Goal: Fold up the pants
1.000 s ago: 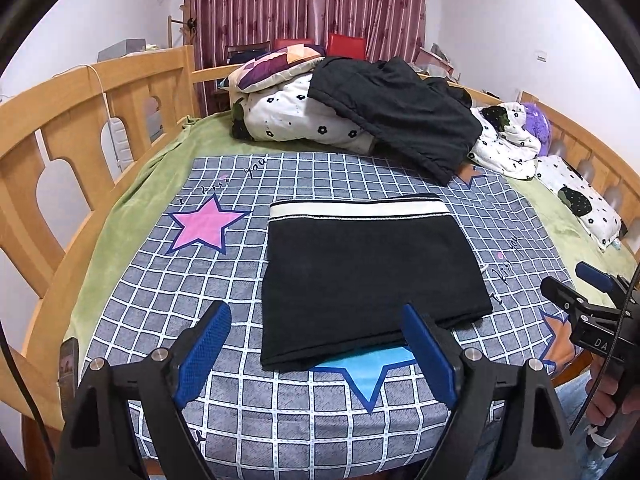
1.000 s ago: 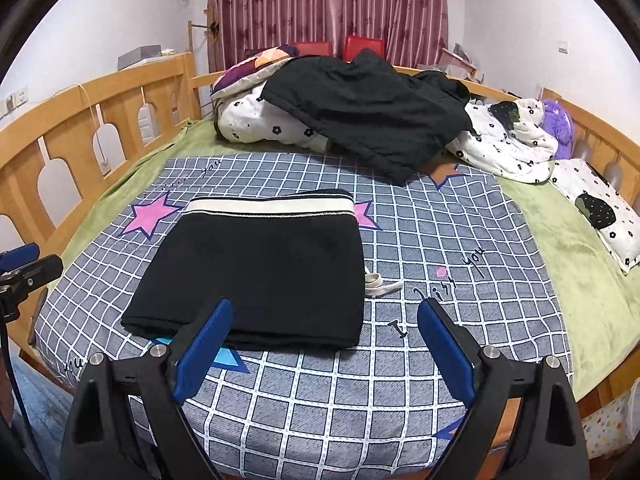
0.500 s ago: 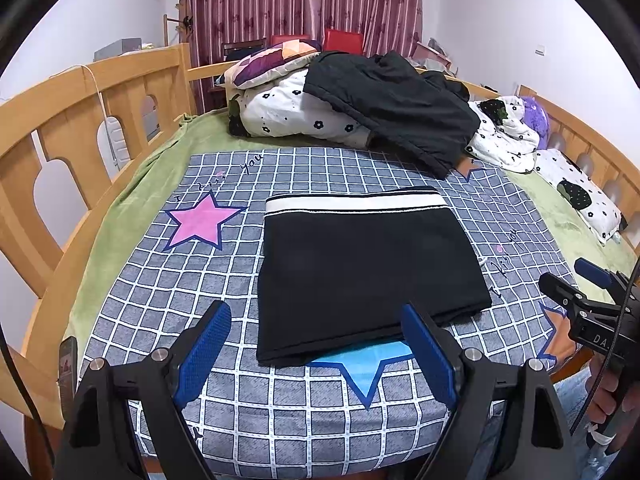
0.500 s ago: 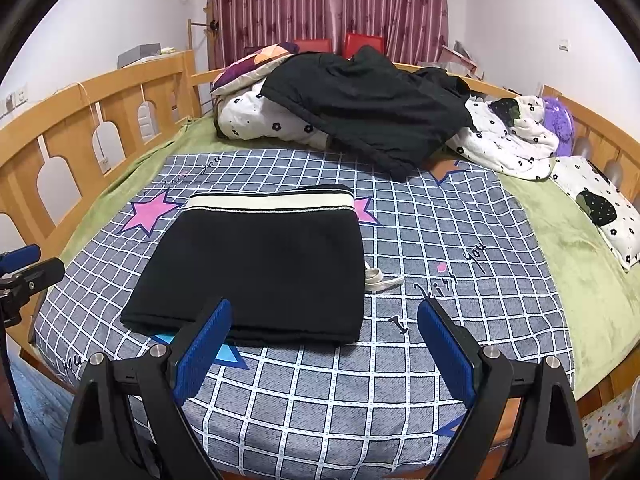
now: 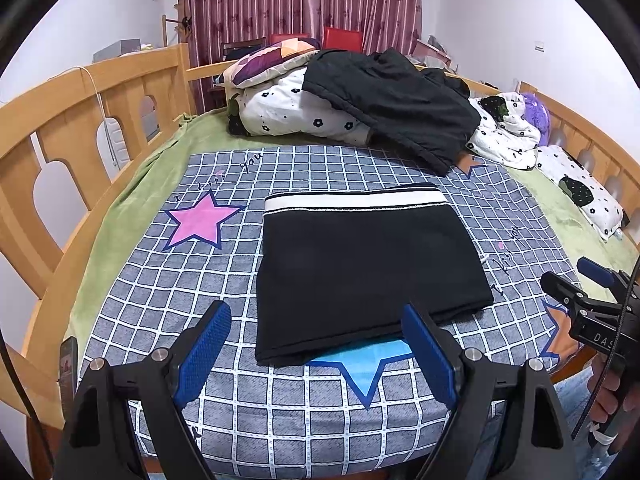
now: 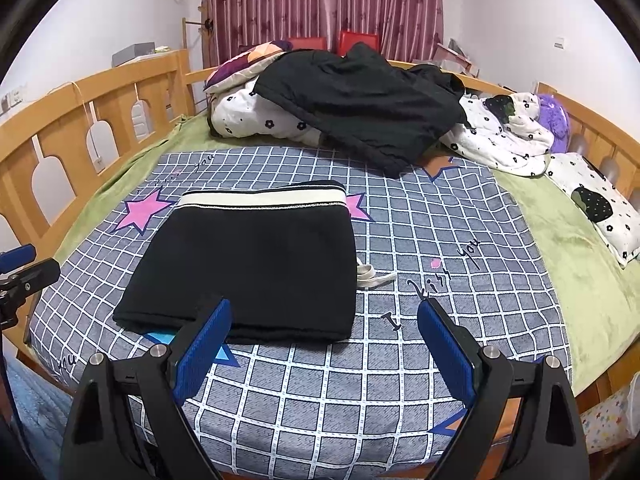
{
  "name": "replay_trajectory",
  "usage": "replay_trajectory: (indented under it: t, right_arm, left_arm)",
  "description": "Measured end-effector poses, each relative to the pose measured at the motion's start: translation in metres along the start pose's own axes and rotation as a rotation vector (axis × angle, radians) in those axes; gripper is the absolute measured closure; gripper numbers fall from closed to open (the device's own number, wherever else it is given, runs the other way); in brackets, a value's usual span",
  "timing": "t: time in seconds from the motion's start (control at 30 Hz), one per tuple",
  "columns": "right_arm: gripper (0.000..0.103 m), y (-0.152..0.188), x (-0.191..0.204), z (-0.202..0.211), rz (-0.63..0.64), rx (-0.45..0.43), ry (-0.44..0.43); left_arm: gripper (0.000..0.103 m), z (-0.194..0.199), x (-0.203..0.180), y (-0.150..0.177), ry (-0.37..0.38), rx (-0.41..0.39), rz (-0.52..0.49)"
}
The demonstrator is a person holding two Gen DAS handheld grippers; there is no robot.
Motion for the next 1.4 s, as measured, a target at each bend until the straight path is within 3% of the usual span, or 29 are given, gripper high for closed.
replay_trajectory:
  t: [1.4]
  right_arm:
    - [0.01, 0.0015, -0.0064, -0.0014, -0.02, 0.003, 0.004]
  left_arm:
    - [0.018, 0.0049, -0.0028, -0.0039, 0.01, -0.004, 0.014]
Point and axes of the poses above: each gripper's, at about its wrist camera, not at the fingertips, and z roughly against the way its jaws point, x to its left, y to its underside, the point moved 3 cm from there along -z, roughly the way its jaws point, and after that the axes turned 9 degrees about -y, right-handed, at the moved point
